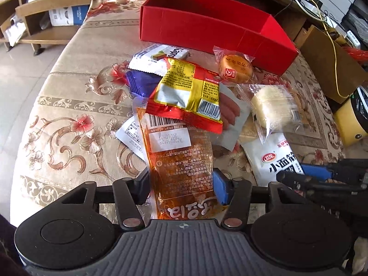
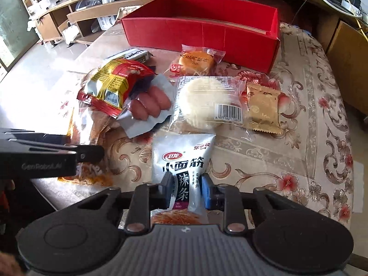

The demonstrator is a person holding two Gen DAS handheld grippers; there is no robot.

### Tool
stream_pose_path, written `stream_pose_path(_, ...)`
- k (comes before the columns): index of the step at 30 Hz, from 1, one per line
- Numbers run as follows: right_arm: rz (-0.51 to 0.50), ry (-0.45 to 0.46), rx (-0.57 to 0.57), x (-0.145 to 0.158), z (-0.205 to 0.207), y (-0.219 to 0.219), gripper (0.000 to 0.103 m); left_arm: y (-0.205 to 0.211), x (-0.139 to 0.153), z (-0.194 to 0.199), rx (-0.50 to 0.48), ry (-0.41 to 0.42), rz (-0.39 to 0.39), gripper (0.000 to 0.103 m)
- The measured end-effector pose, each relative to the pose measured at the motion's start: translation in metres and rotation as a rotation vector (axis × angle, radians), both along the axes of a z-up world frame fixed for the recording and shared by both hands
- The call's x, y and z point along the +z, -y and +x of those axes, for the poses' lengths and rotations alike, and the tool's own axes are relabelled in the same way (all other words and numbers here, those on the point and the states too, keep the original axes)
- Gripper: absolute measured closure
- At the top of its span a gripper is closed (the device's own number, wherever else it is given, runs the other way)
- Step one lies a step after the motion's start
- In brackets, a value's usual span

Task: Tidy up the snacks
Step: 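Close left gripper on orange bag while right gripper closes on white spicy-strip bag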

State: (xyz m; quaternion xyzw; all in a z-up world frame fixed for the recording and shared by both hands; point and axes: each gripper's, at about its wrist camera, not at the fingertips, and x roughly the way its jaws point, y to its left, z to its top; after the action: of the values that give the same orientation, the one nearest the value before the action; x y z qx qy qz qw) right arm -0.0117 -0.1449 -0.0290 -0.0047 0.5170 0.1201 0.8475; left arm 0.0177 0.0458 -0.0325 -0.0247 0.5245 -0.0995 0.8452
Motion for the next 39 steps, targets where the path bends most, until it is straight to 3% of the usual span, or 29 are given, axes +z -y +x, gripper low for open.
stream_pose_path(8, 0.029, -0.05, 0.014, -0.004, 0.0, -0.006, 0.056, 0.006, -0.007, 0.0, 0.005, 0.012, 0.026, 0.031)
stream_pose_path(10, 0.01, -0.051, 0.032, -0.009, 0.001, -0.012, 0.037, 0.008, -0.008, 0.001, 0.0, 0.012, 0.02, 0.025)
stream_pose_path(12, -0.024, -0.038, 0.051, -0.014, 0.002, -0.016, 0.034, 0.014, -0.011, 0.001, -0.021, 0.017, 0.033, 0.015)
stream_pose_path(15, -0.086, -0.013, 0.092, -0.013, -0.007, -0.024, 0.046, 0.022, -0.014, -0.003, -0.063, 0.035, 0.081, 0.014)
stream_pose_path(17, -0.066, -0.014, 0.086, -0.009, -0.009, -0.02, 0.058, 0.02, -0.012, -0.006, -0.069, 0.041, 0.093, 0.022)
stream_pose_path(20, -0.007, -0.02, 0.034, -0.001, -0.007, -0.005, 0.07, 0.006, -0.006, -0.005, -0.037, 0.025, 0.02, 0.039)
stream_pose_path(23, 0.008, -0.009, 0.005, 0.005, -0.007, 0.002, 0.076, 0.002, -0.003, -0.003, -0.02, 0.021, -0.007, 0.043)
stream_pose_path(27, 0.082, -0.063, -0.021, 0.003, -0.004, 0.012, 0.072, 0.003, -0.004, -0.003, -0.018, 0.018, -0.005, 0.042)
stream_pose_path(29, 0.11, -0.088, -0.01, 0.004, -0.004, 0.012, 0.065, 0.001, -0.005, -0.002, -0.013, 0.013, -0.013, 0.041)
stream_pose_path(31, 0.082, -0.09, 0.022, 0.006, -0.01, 0.005, 0.042, 0.001, -0.006, -0.002, -0.016, 0.01, -0.015, 0.04)
stream_pose_path(34, 0.029, -0.095, 0.079, 0.006, -0.02, -0.006, 0.032, 0.003, -0.007, -0.003, -0.029, 0.013, -0.012, 0.034)
stream_pose_path(36, -0.002, -0.113, 0.113, -0.001, -0.022, -0.013, 0.031, 0.006, -0.008, -0.004, -0.048, 0.014, -0.005, 0.026)
stream_pose_path(39, -0.104, -0.105, 0.142, -0.012, -0.026, -0.021, 0.034, 0.012, -0.01, -0.005, -0.073, 0.019, 0.024, 0.023)
